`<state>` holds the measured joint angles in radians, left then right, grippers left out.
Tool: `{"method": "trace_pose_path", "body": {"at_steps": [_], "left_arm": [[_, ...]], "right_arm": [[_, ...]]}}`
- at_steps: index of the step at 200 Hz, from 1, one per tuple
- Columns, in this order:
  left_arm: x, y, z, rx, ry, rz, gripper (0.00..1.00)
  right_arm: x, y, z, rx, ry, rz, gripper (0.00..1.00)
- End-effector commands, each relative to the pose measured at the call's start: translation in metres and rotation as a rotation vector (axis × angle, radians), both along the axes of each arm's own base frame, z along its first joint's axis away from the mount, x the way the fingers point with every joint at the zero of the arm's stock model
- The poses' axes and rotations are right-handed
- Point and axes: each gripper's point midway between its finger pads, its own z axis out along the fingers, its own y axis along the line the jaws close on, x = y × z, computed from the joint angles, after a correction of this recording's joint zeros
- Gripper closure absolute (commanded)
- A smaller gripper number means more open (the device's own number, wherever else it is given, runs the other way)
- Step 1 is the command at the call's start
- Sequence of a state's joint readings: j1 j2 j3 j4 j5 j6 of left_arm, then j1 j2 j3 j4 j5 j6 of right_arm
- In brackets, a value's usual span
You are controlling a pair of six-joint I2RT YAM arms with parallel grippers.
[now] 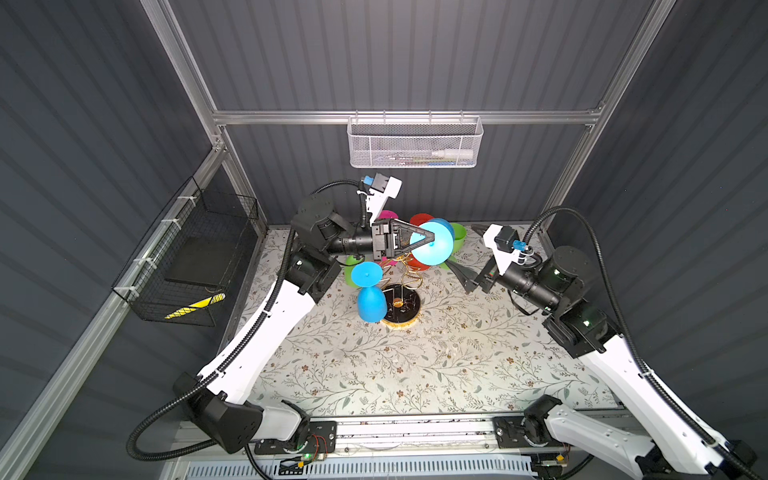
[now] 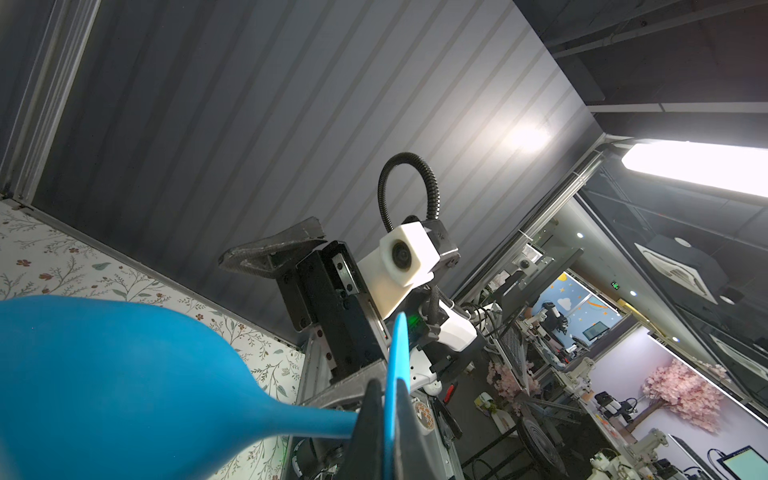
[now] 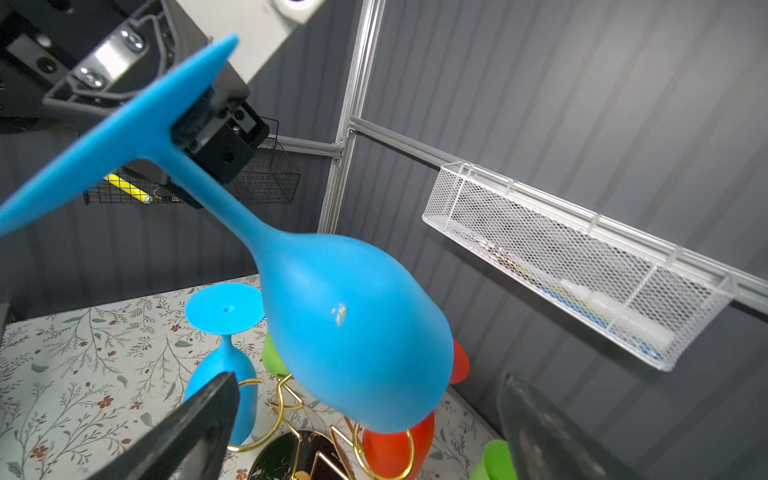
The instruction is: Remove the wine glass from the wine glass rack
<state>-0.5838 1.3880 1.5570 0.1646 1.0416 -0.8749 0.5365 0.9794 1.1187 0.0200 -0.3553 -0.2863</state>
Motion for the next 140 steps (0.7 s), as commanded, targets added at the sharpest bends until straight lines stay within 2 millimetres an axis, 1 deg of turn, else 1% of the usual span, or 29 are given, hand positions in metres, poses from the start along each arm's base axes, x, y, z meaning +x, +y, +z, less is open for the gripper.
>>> {"method": "trace_pose_path", "body": {"at_steps": [1, 46, 54, 56, 60, 85, 140], "left_arm": [[-0.01, 0.003, 0.019, -0.034, -0.039, -0.03, 1.0], [-0.013, 0.005, 0.023, -0.04, -0.039, -0.035, 1.0], [-0.014, 0.005, 0.024, -0.042, -0.041, -0.036, 1.0], [-0.014, 0.005, 0.024, -0.043, -0.041, -0.036, 1.0], [-0.015, 0.006, 0.025, -0.044, -0.042, -0.038, 1.0], [-0.016, 0.006, 0.027, -0.054, -0.036, -0.042, 1.0], [-0.018, 0.007, 0.031, -0.091, -0.024, -0.062, 1.0]], "right_arm": [[-0.001, 0.014, 0.012, -0.013, -0.106, 0.07, 0.01], [0.015, 0.029, 0.012, -0.013, -0.12, 0.1, 0.01], [0.015, 0.029, 0.017, -0.011, -0.132, 0.103, 0.01], [0.021, 0.033, 0.011, -0.02, -0.116, 0.106, 0.01], [0.024, 0.036, 0.007, -0.025, -0.108, 0.11, 0.01], [0.033, 0.042, 0.008, -0.02, -0.1, 0.115, 0.01], [0.039, 0.047, 0.007, 0.002, -0.068, 0.123, 0.01]]}}
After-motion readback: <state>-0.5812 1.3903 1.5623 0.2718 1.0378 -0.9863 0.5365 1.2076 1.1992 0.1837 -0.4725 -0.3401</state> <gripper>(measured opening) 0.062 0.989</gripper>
